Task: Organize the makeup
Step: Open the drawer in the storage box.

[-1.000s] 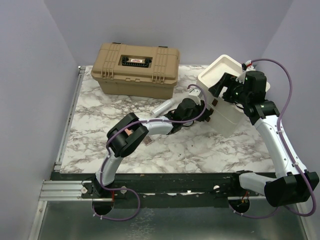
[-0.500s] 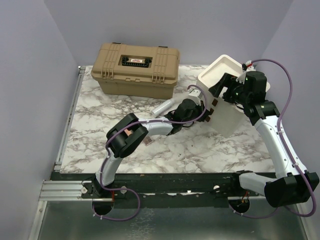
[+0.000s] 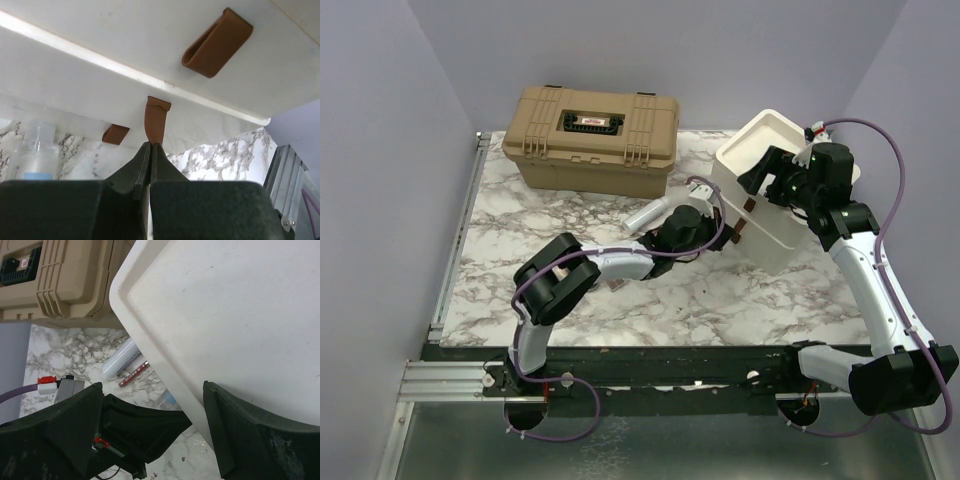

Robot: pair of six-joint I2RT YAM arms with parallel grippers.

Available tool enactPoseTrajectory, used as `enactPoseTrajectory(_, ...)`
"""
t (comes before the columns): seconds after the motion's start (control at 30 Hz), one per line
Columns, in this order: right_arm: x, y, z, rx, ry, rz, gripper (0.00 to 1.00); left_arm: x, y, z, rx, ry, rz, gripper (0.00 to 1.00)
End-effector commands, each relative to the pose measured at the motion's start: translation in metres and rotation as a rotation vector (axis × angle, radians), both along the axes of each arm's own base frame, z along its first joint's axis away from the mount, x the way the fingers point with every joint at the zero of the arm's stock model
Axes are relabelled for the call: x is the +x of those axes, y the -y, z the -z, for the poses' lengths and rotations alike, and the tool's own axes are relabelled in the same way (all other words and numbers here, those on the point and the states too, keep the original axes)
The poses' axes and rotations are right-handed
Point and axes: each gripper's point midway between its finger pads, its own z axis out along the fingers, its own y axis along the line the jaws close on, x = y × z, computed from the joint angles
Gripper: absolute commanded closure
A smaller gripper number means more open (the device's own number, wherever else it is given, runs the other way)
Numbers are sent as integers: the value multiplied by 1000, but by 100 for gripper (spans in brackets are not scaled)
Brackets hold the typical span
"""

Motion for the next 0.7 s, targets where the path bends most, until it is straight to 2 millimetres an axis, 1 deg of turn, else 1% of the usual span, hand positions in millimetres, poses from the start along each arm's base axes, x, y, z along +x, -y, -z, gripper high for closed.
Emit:
enactPoseTrajectory(0.0,-25,-1,41,-1,-172,-3,13,-22,-6,3,15,-24,27,100)
enactPoseTrajectory(0.3,-25,1,41,-11,-174,4,13,-33,-21,-3,21,-15,37,100)
enactPoseTrajectory(0.4,-24,4,40,-26,-172,10,13,-38,-26,-5,22,-18,42,100)
enactPoseTrajectory(0.53,-23,8,35,-56,-159,18,13,-47,-34,-1,25,-37,41,100)
enactPoseTrajectory(0.67,-21,14,34,-100,-140,20,13,-49,-40,-7,23,-22,36,100)
